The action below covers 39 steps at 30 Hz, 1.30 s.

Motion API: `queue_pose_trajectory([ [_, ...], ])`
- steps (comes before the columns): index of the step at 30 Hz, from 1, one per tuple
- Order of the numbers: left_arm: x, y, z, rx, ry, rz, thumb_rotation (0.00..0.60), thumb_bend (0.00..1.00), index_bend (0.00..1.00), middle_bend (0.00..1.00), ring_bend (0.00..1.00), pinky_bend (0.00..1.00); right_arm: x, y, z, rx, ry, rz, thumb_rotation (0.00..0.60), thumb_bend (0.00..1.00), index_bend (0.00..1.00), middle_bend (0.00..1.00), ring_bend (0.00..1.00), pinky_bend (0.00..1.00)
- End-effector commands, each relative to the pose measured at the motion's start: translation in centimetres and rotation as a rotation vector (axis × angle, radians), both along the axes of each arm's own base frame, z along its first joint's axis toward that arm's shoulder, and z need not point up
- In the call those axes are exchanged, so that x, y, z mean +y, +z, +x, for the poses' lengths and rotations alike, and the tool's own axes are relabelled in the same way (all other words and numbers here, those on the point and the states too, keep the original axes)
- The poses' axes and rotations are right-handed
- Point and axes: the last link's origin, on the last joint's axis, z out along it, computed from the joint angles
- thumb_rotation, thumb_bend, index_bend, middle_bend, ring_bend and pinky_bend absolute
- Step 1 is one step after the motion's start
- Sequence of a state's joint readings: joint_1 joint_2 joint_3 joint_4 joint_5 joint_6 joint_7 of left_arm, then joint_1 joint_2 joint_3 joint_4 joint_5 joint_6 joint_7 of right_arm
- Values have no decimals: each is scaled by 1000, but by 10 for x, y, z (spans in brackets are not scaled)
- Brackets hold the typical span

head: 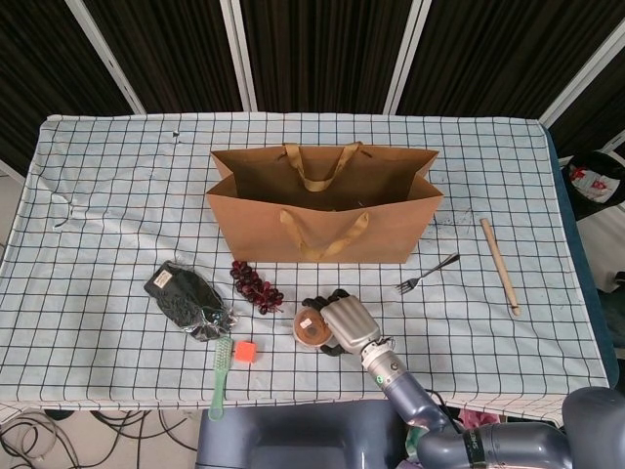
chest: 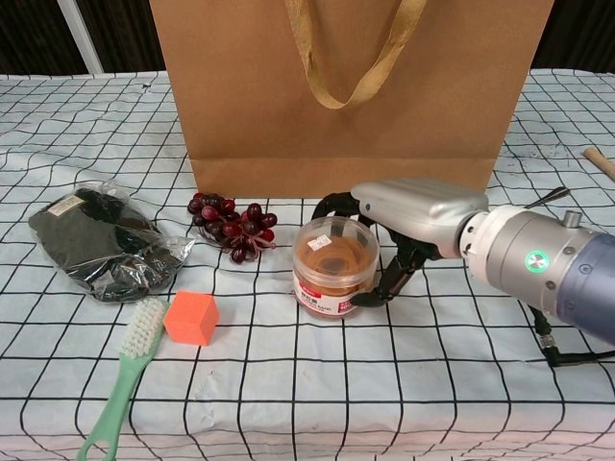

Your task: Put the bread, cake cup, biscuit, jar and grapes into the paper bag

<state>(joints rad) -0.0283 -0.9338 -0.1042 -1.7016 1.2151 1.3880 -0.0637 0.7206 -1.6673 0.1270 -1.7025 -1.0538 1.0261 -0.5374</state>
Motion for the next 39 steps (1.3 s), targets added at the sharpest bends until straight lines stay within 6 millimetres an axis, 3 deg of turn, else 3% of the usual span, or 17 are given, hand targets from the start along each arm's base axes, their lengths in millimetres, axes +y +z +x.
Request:
queue_pose_trajectory([
  [1, 0, 0, 0, -1, -1, 1, 600, 101, 11, 74, 0, 54, -2, 6, -1, -36, -30, 2, 600, 320, 413, 341, 347, 223],
  [6, 0, 2, 0, -2, 1, 9, 600, 101, 11, 74, 0, 54, -7, 22, -3, -113, -89, 4, 600, 320, 416, 337, 347, 222],
  [12, 0, 3, -1, -4, 3, 15, 600, 101, 11, 73, 0, 54, -14, 65, -11, -264, -177, -53, 600, 320, 417, 335, 347, 222],
  [22, -1, 1, 0, 2, 4, 12, 600, 101, 11, 73, 0, 54, 2, 191, -43, -692, -279, -214, 600, 319, 429, 336, 347, 223],
  [28, -1, -1, 1, 6, 3, 11, 600, 101, 11, 73, 0, 54, 8, 245, -62, -914, -273, -275, 600, 318, 432, 335, 347, 222],
  [34, -2, 0, 1, 4, 5, 16, 600, 101, 11, 73, 0, 54, -1, 280, -67, -1021, -243, -326, 600, 317, 432, 333, 347, 222],
  [39, -2, 1, 1, 4, 6, 18, 600, 102, 11, 73, 0, 55, -17, 299, -51, -1061, -173, -362, 600, 317, 432, 331, 345, 222],
])
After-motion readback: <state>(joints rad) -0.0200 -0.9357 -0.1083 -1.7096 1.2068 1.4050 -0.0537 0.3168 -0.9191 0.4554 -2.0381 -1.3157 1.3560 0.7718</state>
